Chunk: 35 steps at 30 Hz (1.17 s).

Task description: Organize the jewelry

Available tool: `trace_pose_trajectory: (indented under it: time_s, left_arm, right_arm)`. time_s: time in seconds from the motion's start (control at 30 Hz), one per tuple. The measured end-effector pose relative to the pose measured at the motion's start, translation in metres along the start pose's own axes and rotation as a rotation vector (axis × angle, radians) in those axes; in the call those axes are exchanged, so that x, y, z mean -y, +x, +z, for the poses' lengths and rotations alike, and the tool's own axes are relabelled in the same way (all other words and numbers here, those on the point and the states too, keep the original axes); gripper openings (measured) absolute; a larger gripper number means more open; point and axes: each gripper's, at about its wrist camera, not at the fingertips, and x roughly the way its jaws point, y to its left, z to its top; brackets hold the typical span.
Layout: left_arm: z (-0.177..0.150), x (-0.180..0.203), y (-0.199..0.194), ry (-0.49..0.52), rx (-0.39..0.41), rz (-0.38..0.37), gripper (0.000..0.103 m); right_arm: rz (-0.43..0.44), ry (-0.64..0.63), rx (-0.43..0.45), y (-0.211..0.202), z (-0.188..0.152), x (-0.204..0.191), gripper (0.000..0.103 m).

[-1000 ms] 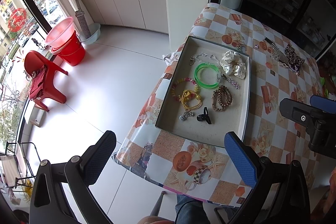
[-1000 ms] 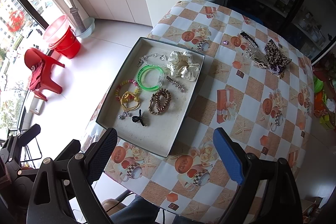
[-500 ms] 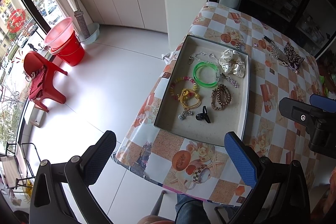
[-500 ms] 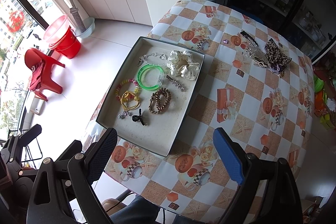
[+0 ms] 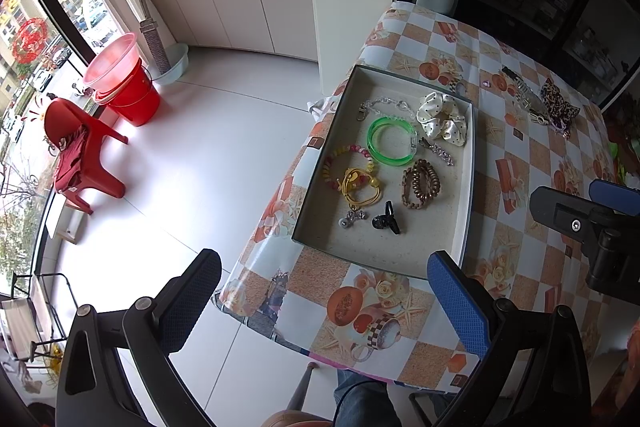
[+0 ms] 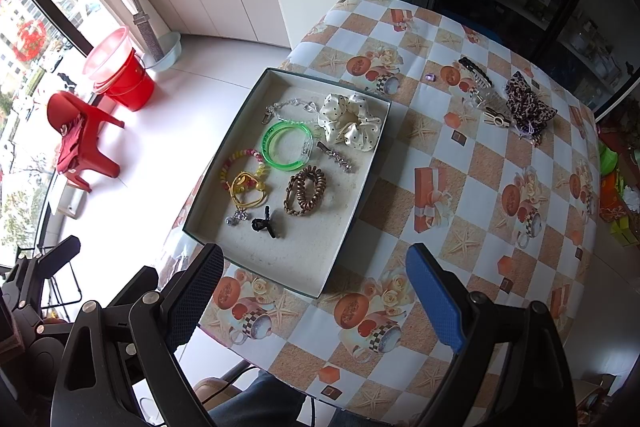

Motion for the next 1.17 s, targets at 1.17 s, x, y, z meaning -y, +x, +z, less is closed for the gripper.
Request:
trace_pose_trajectory:
  time_s: [1.17]
  left_arm:
    - [0.0025,0.0004,0.0082,0.016,-0.029,-0.004,0.103]
  right_arm:
    - [0.004,0.002,-0.006,0.0022,0.0022,0.0031,0.094]
